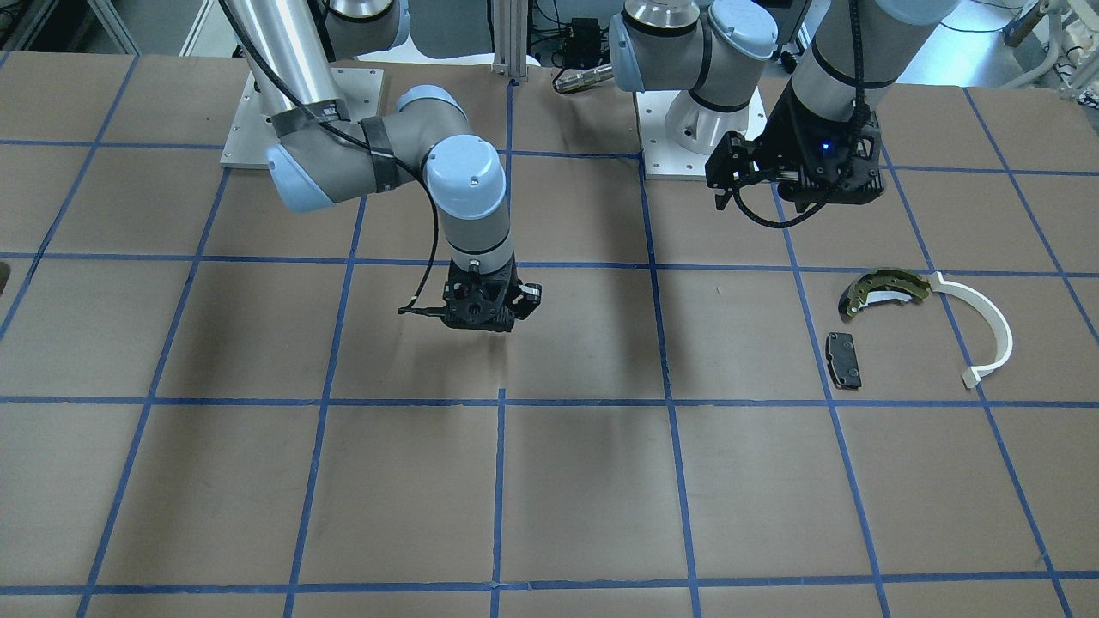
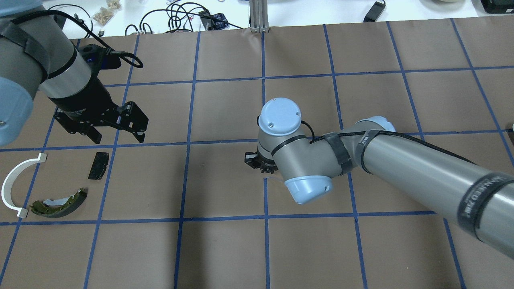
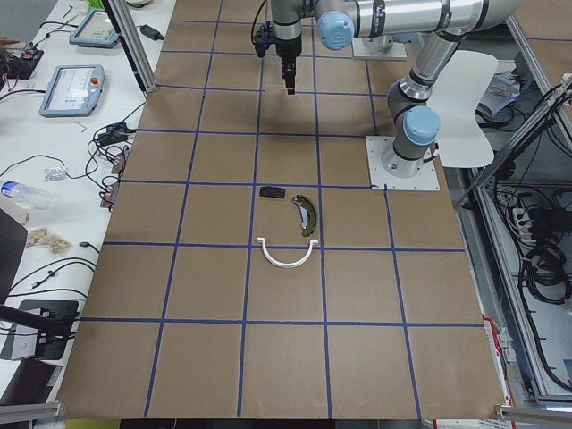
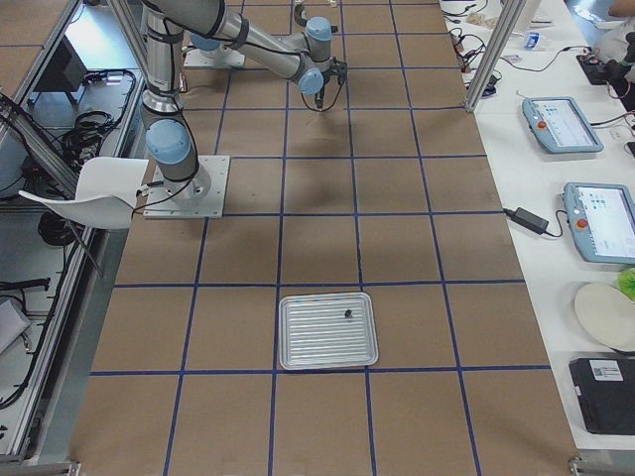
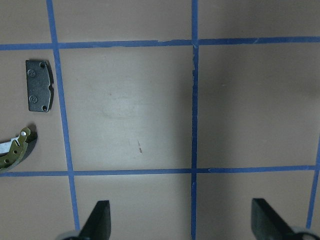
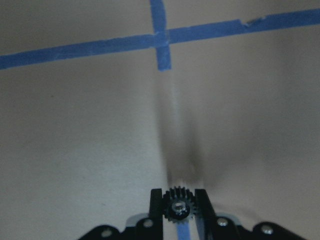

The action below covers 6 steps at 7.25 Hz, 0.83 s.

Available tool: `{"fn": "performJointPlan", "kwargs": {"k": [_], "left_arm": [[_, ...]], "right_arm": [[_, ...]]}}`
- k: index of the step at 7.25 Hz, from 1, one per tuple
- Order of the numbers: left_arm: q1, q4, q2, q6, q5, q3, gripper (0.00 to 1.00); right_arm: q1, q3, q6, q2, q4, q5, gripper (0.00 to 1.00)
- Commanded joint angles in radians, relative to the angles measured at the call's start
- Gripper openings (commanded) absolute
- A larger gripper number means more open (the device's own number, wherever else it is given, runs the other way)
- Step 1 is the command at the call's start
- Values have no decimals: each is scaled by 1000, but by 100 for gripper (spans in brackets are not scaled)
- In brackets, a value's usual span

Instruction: Place bearing gear from tray to pile

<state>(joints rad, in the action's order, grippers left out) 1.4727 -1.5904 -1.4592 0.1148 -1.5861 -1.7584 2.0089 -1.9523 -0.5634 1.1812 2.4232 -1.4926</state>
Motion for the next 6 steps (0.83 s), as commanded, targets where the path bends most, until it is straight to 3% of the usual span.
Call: {"fn": "performJointPlan", "kwargs": {"k": [1, 2, 4, 6], "left_arm": [[0, 0, 0, 2, -2, 0, 100], [0, 0, 0, 6, 0, 0, 100], [-2, 1, 0, 6, -2, 2, 100], [-2, 0, 2, 8, -2, 0, 100]], "right_arm": [[31, 46, -53, -48, 19, 6, 29], [30, 41, -38, -49, 14, -6, 99], [-33, 47, 47, -10, -45, -12, 100], [-233, 46, 324, 123, -195, -33, 100]]}}
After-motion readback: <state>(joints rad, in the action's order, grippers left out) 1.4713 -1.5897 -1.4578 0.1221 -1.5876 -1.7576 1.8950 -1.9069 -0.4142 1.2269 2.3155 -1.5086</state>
